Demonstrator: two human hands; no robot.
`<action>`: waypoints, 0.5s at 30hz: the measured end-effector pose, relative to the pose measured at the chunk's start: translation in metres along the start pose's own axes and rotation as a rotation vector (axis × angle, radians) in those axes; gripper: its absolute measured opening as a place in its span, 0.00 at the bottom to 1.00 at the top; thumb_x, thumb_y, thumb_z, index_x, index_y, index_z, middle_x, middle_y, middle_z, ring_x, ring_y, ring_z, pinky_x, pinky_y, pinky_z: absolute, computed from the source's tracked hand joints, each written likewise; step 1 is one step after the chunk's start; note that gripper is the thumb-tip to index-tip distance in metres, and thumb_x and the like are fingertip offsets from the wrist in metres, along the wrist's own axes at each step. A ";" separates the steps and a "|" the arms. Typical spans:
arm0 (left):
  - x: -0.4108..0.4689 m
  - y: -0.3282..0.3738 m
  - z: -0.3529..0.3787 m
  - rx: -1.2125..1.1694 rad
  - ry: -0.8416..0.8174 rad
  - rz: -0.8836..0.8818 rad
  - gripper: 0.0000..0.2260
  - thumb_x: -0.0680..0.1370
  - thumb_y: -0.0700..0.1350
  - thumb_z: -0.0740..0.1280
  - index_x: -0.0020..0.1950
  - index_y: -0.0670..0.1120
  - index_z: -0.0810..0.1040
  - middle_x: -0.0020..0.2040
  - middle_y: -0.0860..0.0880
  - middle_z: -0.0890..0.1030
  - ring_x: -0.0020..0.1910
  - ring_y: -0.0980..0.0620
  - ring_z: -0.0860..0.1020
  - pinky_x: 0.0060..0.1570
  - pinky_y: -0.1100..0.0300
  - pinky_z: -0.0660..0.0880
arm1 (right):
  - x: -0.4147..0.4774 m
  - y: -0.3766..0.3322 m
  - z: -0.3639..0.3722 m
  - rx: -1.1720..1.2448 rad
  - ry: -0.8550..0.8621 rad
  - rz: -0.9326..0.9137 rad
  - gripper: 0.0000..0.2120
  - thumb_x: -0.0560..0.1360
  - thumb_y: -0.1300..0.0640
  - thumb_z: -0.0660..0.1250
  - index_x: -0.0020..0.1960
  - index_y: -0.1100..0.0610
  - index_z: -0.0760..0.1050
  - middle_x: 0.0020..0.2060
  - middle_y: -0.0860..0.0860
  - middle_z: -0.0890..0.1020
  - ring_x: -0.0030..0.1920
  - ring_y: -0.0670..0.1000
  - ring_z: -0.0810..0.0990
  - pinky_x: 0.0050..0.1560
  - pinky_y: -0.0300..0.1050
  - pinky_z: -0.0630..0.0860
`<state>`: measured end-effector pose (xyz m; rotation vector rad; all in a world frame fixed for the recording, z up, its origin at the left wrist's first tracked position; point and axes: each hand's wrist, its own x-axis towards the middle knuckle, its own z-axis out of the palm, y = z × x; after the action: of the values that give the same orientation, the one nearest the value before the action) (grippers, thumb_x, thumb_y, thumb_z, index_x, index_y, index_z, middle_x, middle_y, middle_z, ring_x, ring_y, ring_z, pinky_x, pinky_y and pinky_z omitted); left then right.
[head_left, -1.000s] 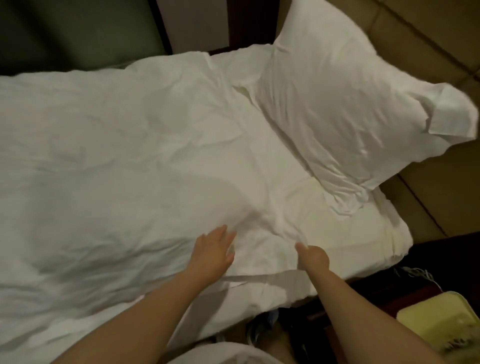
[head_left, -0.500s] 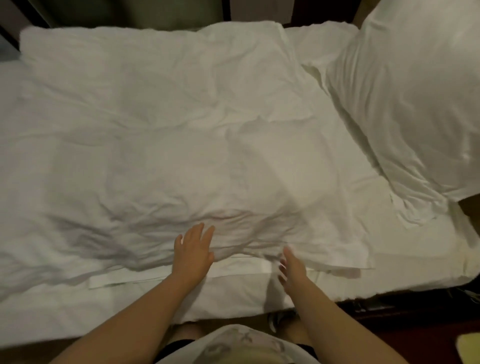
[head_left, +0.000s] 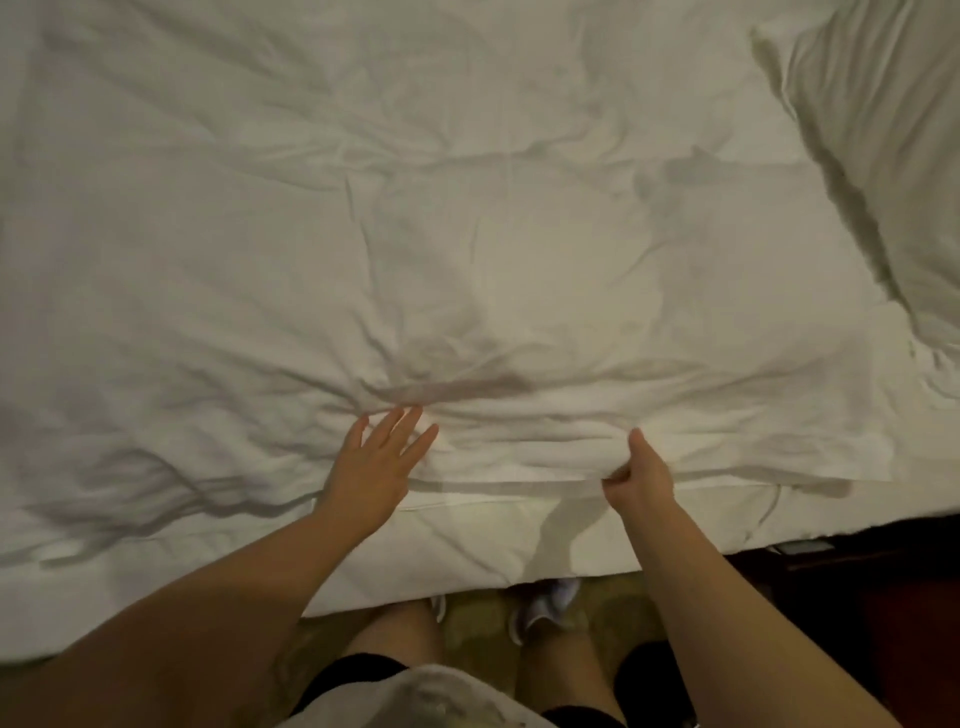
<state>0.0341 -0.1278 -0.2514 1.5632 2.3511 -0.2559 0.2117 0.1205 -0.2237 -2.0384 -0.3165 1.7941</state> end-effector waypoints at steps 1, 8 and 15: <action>0.002 -0.003 0.003 -0.003 0.036 0.013 0.43 0.57 0.41 0.79 0.70 0.50 0.68 0.70 0.44 0.70 0.67 0.46 0.66 0.62 0.44 0.60 | -0.001 -0.001 -0.003 0.009 0.066 -0.030 0.11 0.76 0.55 0.70 0.54 0.61 0.76 0.53 0.55 0.81 0.51 0.56 0.81 0.57 0.53 0.77; 0.027 -0.026 0.020 0.043 0.291 0.093 0.24 0.68 0.37 0.63 0.64 0.51 0.69 0.59 0.45 0.71 0.52 0.44 0.70 0.50 0.48 0.66 | -0.004 0.010 0.000 -0.018 0.159 -0.065 0.19 0.78 0.55 0.66 0.66 0.59 0.70 0.46 0.54 0.79 0.44 0.53 0.79 0.41 0.43 0.78; 0.037 -0.034 -0.003 -0.147 0.262 0.148 0.10 0.61 0.35 0.75 0.38 0.40 0.79 0.34 0.41 0.77 0.29 0.43 0.76 0.23 0.59 0.70 | 0.002 0.010 0.023 0.024 -0.099 -0.028 0.09 0.77 0.51 0.67 0.53 0.54 0.79 0.42 0.49 0.85 0.43 0.50 0.84 0.35 0.44 0.80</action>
<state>-0.0108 -0.1079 -0.2627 1.7780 2.3624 0.1616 0.1887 0.1156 -0.2325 -1.9235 -0.3483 1.8769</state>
